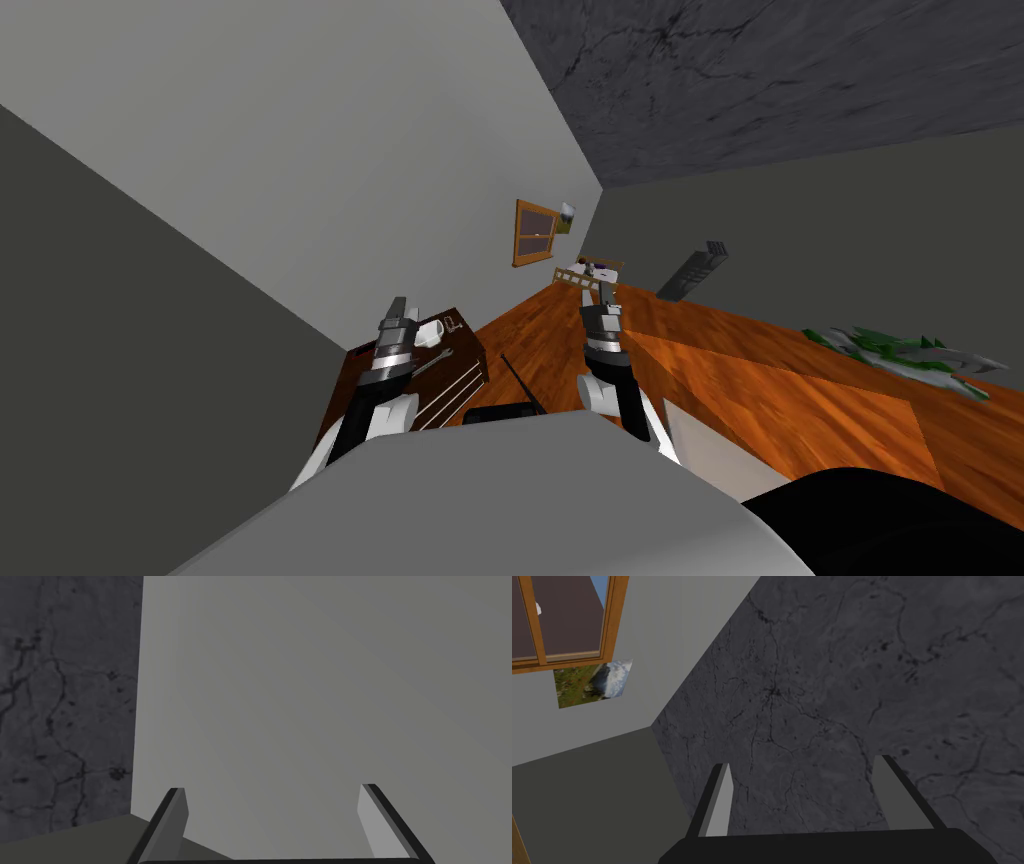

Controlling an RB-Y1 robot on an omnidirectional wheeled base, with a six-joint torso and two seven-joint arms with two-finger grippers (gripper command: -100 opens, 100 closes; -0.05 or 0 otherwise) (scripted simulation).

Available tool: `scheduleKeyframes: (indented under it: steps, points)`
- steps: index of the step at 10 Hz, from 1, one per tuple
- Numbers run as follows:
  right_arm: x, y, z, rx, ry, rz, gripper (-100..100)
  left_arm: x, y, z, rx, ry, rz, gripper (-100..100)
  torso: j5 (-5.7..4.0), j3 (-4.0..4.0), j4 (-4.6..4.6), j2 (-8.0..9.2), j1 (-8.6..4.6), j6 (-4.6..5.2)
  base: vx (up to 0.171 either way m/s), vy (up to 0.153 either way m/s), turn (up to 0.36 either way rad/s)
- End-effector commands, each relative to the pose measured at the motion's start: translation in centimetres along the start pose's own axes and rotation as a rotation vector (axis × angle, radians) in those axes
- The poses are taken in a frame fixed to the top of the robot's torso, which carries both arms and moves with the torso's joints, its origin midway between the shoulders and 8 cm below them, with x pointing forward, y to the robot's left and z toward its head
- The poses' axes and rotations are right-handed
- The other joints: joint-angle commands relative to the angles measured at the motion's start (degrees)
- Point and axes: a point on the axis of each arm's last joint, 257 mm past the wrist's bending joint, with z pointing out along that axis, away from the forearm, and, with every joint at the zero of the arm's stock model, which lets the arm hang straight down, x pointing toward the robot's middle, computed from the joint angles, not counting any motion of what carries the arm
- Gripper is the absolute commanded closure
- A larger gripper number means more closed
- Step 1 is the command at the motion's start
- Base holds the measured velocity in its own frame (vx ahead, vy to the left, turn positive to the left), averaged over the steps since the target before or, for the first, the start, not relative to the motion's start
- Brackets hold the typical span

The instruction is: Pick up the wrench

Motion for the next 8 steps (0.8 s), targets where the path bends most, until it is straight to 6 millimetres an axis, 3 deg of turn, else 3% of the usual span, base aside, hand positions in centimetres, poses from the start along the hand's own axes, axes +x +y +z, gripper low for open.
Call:
scheduleKeyframes:
  steps: [1, 4, 8]
  points:
    - [0.0, 0.0, 0.0, 0.0, 0.0, 0.0, 0, 0.8, 1.8, -0.5, -0.049, 0.044, -0.001, -100, 0.0, 0.0, 0.0, 0.0, 0.0, 0.0, -0.009, -0.001, -0.143]
    - [0.0, 0.0, 0.0, 0.0, 0.0, 0.0, 0, 1.5, 5.0, -1.4, -0.138, 0.092, -0.01, -100, 0.01, 0.02, 0.01, 0.04, 0.05, 0.01, -0.009, 0.009, -0.133]
    - [0.0, 0.0, 0.0, 0.0, 0.0, 0.0, 0, 1.4, 11.5, -3.7, -0.322, 0.136, -0.039, -100, 0.03, -0.02, 0.0, -0.03, 0.14, 0.02, 0.005, 0.026, -0.189]
